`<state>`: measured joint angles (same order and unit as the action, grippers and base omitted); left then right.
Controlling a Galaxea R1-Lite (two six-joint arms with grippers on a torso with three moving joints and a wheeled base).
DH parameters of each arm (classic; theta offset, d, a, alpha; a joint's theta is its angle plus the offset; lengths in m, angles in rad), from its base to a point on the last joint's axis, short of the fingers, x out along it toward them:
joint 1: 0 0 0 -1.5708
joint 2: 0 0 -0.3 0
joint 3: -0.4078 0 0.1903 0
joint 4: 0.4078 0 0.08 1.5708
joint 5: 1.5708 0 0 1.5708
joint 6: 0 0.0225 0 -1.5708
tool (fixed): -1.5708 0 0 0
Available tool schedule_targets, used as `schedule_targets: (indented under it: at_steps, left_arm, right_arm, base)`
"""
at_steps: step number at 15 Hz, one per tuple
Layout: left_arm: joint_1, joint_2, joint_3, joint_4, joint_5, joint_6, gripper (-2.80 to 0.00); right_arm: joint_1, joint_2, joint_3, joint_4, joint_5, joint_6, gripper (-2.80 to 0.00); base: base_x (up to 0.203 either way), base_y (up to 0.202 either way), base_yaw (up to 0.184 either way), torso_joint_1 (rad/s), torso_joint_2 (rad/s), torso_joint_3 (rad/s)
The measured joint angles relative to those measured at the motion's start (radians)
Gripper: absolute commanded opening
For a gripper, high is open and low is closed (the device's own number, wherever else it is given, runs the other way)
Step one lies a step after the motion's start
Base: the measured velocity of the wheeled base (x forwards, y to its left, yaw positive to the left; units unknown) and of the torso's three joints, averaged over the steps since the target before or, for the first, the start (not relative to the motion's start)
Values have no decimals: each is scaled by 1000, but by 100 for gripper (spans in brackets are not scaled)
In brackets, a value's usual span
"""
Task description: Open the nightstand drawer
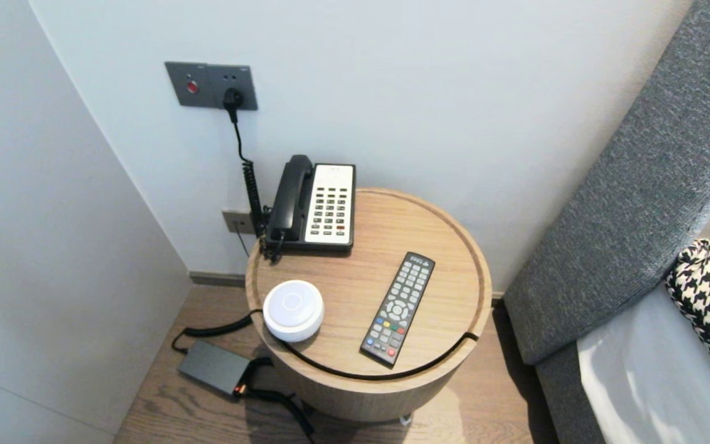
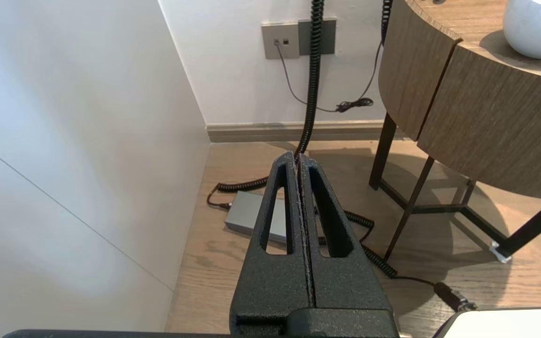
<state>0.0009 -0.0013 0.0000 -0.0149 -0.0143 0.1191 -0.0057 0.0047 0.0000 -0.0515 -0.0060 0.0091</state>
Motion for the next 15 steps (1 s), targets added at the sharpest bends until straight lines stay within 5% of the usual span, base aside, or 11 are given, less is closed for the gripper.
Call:
schedule_targets:
  at_steps: [15]
  left_arm:
    - [0, 0, 0, 0, 0, 0, -280]
  right_arm:
    - [0, 0, 0, 0, 0, 0, -280]
  base:
    - [0, 0, 0, 0, 0, 0]
